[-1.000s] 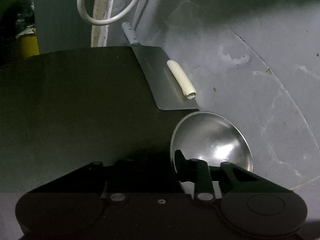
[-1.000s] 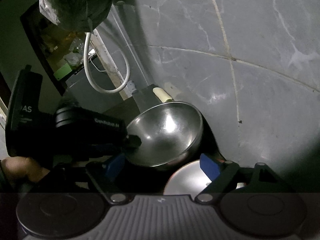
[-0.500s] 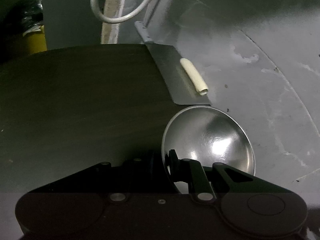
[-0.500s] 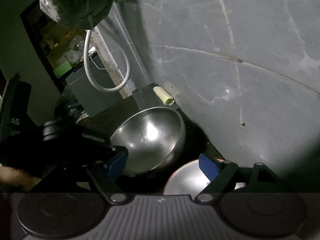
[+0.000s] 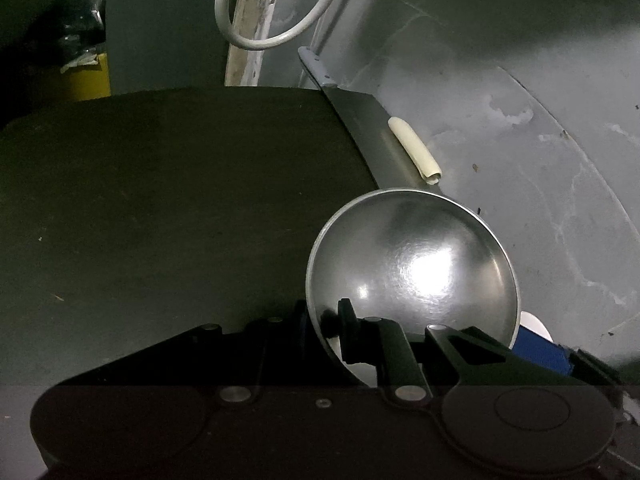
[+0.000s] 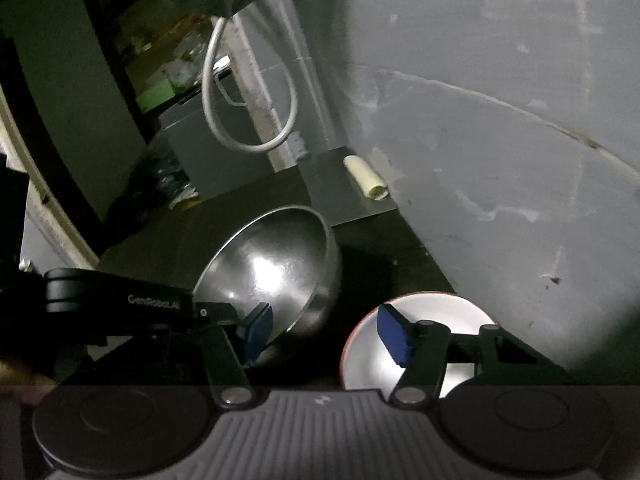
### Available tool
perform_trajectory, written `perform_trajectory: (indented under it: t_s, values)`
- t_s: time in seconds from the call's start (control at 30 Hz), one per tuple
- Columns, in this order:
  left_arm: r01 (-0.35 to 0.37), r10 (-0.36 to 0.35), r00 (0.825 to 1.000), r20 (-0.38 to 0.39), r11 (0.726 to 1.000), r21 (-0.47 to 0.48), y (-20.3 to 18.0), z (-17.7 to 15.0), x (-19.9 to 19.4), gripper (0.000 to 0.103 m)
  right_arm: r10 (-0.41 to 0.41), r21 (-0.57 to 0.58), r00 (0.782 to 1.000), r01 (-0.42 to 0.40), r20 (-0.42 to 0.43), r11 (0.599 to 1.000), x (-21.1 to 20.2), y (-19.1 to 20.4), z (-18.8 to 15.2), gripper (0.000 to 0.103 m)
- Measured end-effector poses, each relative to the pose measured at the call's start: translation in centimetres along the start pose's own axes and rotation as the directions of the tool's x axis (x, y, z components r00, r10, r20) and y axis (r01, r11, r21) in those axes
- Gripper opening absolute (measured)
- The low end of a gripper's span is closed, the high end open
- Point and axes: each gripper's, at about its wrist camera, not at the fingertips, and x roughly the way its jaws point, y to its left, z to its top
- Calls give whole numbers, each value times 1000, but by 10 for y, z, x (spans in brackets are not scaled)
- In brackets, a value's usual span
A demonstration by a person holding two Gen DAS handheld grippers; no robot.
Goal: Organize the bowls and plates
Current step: 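Lift the steel bowl with the left gripper and carry it toward the basin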
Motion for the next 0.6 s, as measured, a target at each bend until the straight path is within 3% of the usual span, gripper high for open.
perform_trajectory:
  t_s: [0.13,0.37,0.6]
  values:
    - [-8,8,1000,7,1000,5,-3,-2,-2,15,13,-7,1000,-13,-10,1000,2,1,1,41]
    - [-18,19,1000,16,1000,-20,-1,-11,-11,15,32,-21,999,-32,-16,999,-4,3,-2,34]
    - [17,-14,995,96,999,-29,4,-18,-41,15,78,-2,997,-78,12,997,-22,7,-8,31]
